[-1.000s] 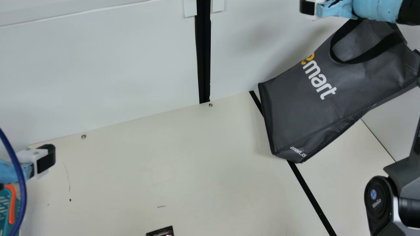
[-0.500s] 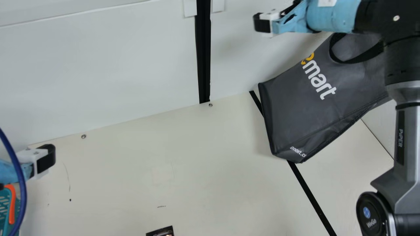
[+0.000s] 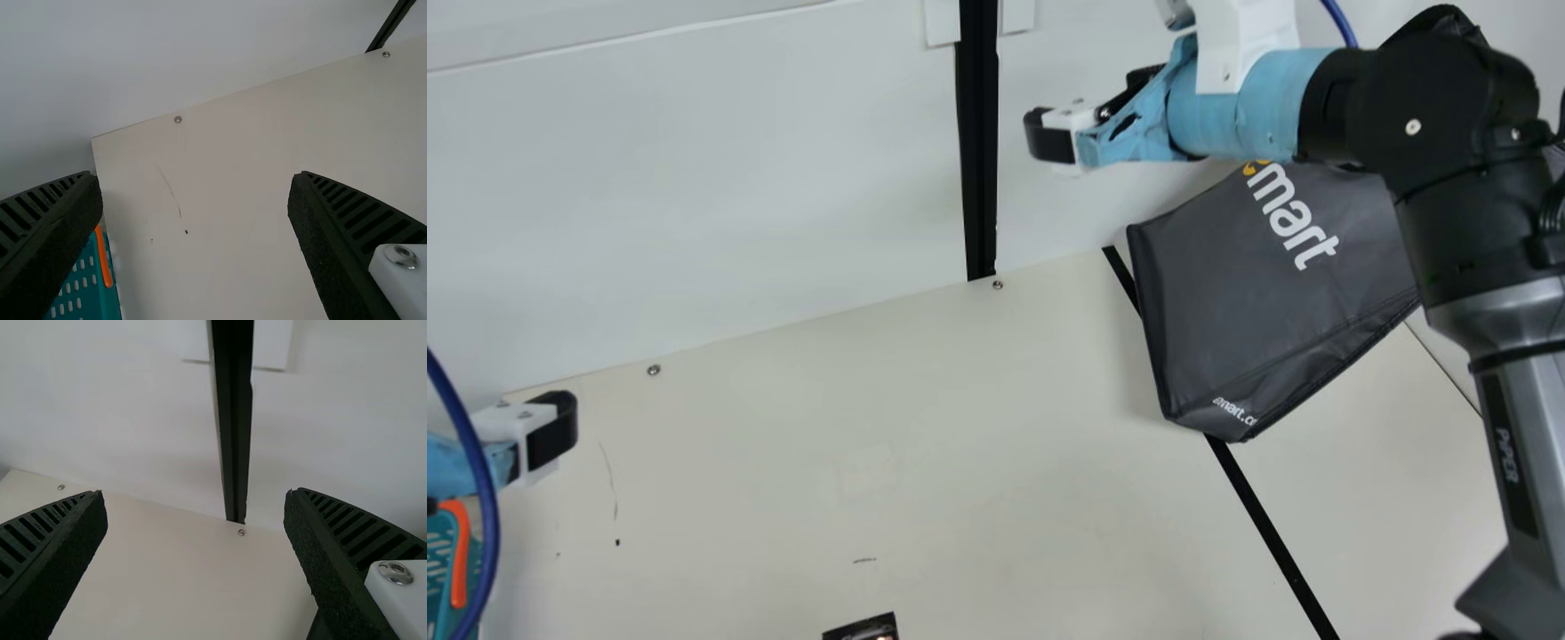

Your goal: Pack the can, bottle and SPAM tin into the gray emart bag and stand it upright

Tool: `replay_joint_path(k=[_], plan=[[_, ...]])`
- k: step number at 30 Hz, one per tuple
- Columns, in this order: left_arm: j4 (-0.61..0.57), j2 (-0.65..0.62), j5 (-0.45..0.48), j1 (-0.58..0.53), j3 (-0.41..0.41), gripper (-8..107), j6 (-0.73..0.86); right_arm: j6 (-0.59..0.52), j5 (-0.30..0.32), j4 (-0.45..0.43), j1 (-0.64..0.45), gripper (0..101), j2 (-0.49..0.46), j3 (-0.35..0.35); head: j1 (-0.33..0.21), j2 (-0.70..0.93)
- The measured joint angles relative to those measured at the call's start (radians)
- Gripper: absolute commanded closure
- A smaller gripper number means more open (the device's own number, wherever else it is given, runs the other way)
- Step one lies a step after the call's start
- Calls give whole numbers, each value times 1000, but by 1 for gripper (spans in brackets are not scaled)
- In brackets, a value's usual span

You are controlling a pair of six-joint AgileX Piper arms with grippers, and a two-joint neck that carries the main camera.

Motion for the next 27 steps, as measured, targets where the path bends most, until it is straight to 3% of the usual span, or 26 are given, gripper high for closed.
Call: replay_joint_path(k=[14,27], plan=[[0,0,0,0,0,9,0,20,-100,15,72,6,-192,331,0,0],[0,0,0,0,0,9,0,43,-139,2,106,6,-331,547,0,0]])
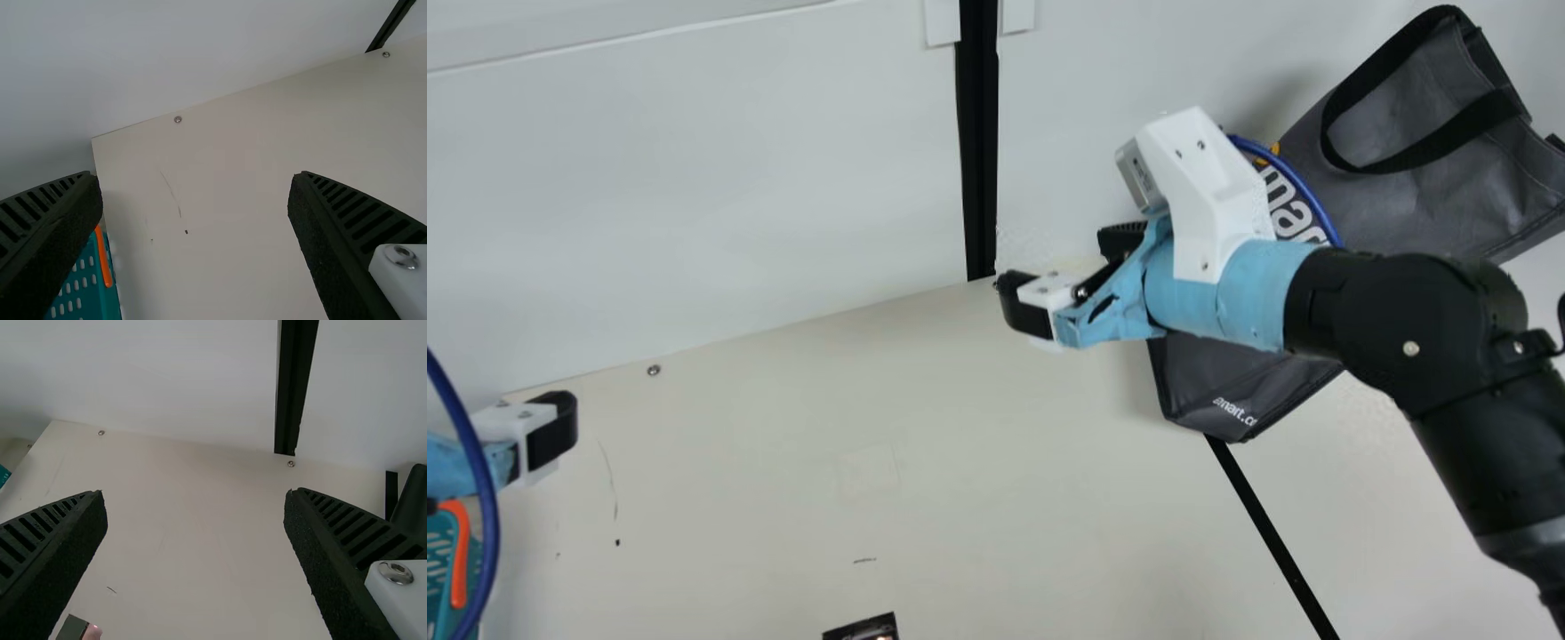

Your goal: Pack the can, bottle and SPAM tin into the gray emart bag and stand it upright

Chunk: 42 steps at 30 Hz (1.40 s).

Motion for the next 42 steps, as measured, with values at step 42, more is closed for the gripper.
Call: replay_joint_path(k=[42], plan=[[0,0,0,0,0,9,0,0,-11,1,2,6,-15,28,0,2]])
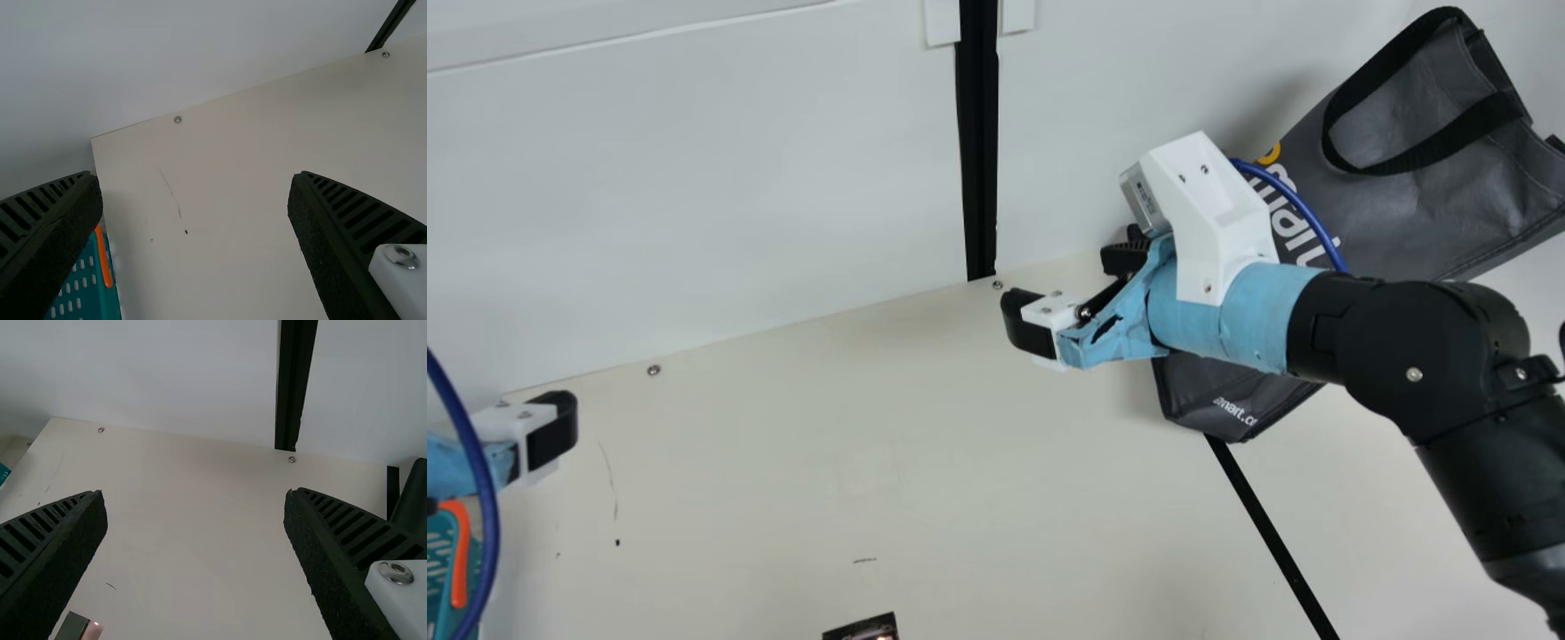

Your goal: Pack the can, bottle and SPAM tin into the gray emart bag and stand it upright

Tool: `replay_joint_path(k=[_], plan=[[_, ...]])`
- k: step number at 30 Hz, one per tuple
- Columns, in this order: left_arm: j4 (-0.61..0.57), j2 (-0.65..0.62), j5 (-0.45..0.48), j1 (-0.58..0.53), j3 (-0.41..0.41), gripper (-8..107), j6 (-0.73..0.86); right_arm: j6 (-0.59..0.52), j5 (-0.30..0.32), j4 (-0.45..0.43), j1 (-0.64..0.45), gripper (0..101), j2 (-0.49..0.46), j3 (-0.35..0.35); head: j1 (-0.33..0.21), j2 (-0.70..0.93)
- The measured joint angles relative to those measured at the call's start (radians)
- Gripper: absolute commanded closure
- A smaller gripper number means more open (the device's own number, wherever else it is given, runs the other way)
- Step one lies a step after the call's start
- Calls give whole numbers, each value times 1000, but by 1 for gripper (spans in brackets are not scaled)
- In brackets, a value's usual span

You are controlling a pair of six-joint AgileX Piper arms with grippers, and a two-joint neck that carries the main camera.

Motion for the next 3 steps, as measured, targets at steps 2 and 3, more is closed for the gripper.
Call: replay_joint_path(k=[2,3], plan=[[0,0,0,0,0,9,0,0,0,0,0,6,0,0,0,-2],[0,0,0,0,0,9,0,0,0,0,0,6,0,0,0,-2]])
